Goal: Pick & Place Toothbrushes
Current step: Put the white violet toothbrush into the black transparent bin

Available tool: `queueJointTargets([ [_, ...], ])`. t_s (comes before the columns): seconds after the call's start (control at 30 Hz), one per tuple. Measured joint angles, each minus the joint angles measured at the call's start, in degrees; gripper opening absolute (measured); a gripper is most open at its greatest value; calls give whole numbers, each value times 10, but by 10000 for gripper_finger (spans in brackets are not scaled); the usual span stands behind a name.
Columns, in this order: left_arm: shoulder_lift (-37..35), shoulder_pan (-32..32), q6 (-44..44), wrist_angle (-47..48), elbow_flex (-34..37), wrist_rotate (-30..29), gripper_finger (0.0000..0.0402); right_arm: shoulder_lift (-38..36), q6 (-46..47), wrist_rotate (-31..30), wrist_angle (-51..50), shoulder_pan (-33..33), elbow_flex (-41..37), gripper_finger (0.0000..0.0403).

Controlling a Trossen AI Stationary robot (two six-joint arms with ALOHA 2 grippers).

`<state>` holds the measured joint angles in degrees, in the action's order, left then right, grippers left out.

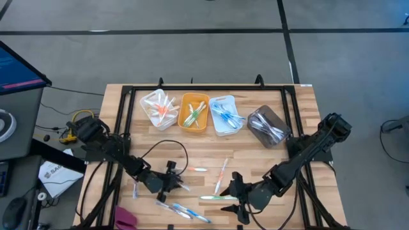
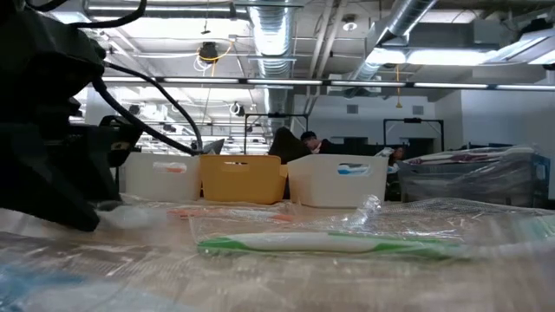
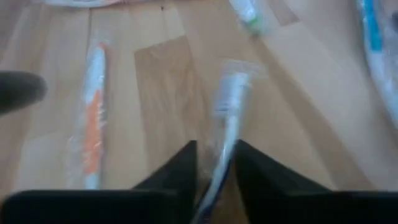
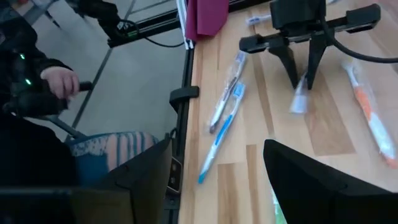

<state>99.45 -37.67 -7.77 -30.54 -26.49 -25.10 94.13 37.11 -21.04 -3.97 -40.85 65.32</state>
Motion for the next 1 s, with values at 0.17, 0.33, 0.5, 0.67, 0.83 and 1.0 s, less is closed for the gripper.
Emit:
queueJointTargets([
  [0.17,-28,-4,17,10,4,-57,16,0,-32,0,-1,1,0,249],
  [0.33,-91,-5,15,-17,3,-81,11,0,-78,0,-2,1,0,249],
  [0.5,-163,-21,30,-141,2,-84,11,0,-106,-45,-1,2,0,249],
  [0.67,-154,-38,81,-341,1,-82,11,0,-108,-108,-2,3,0,249],
  [0.83,-68,-33,134,-526,-8,-62,10,19,-109,-125,60,17,1,249],
  [1.0,29,-12,161,-592,-78,-9,11,88,-188,-110,215,37,1,249],
])
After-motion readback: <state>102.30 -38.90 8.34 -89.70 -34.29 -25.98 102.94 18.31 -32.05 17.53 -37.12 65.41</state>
